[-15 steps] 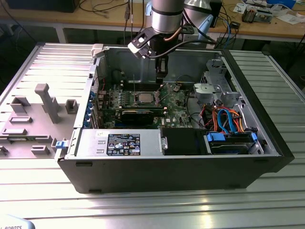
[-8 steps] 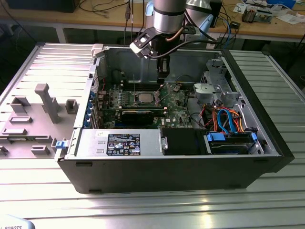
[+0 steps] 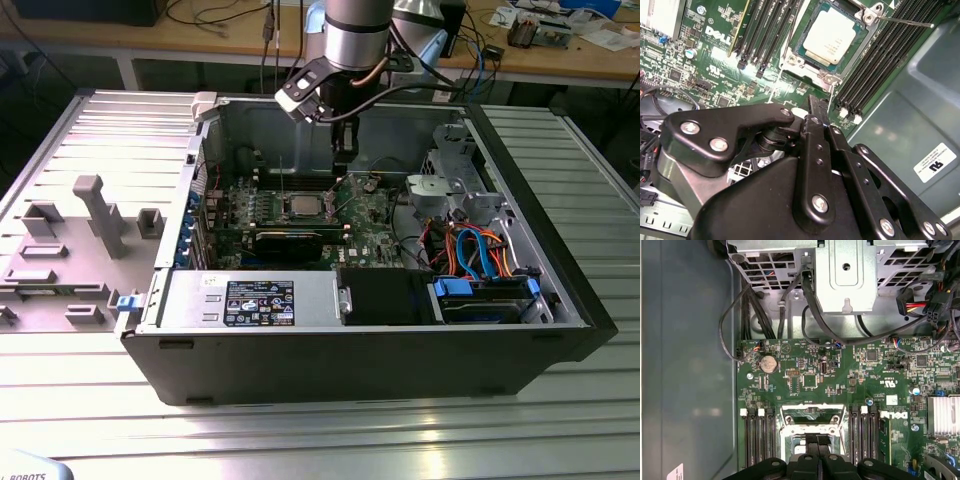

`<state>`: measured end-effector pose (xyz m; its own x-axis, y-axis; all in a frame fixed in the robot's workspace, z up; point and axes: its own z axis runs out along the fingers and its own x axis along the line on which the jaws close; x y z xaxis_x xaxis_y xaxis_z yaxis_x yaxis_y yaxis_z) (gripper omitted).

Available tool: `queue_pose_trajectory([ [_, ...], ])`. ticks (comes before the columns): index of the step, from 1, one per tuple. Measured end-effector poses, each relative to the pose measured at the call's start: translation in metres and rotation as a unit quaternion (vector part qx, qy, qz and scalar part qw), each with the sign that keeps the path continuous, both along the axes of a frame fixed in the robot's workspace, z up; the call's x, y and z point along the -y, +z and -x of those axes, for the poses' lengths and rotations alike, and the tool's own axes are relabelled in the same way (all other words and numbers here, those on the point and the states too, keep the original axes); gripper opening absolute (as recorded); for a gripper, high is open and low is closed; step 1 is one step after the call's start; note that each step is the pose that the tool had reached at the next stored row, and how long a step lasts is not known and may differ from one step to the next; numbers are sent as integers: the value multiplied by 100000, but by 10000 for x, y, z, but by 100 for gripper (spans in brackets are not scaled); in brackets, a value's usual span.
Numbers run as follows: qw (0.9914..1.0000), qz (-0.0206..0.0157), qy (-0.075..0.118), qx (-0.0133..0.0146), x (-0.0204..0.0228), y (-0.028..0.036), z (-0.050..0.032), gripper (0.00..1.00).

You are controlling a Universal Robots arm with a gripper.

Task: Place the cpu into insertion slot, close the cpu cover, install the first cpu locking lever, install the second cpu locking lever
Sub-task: 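Close the cpu cover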

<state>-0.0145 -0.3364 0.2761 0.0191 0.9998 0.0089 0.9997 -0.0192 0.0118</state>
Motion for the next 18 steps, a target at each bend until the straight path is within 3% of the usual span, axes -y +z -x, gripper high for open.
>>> queue_pose_trajectory([
  [18,100000,1,-1,-2,0,0,-66,11],
])
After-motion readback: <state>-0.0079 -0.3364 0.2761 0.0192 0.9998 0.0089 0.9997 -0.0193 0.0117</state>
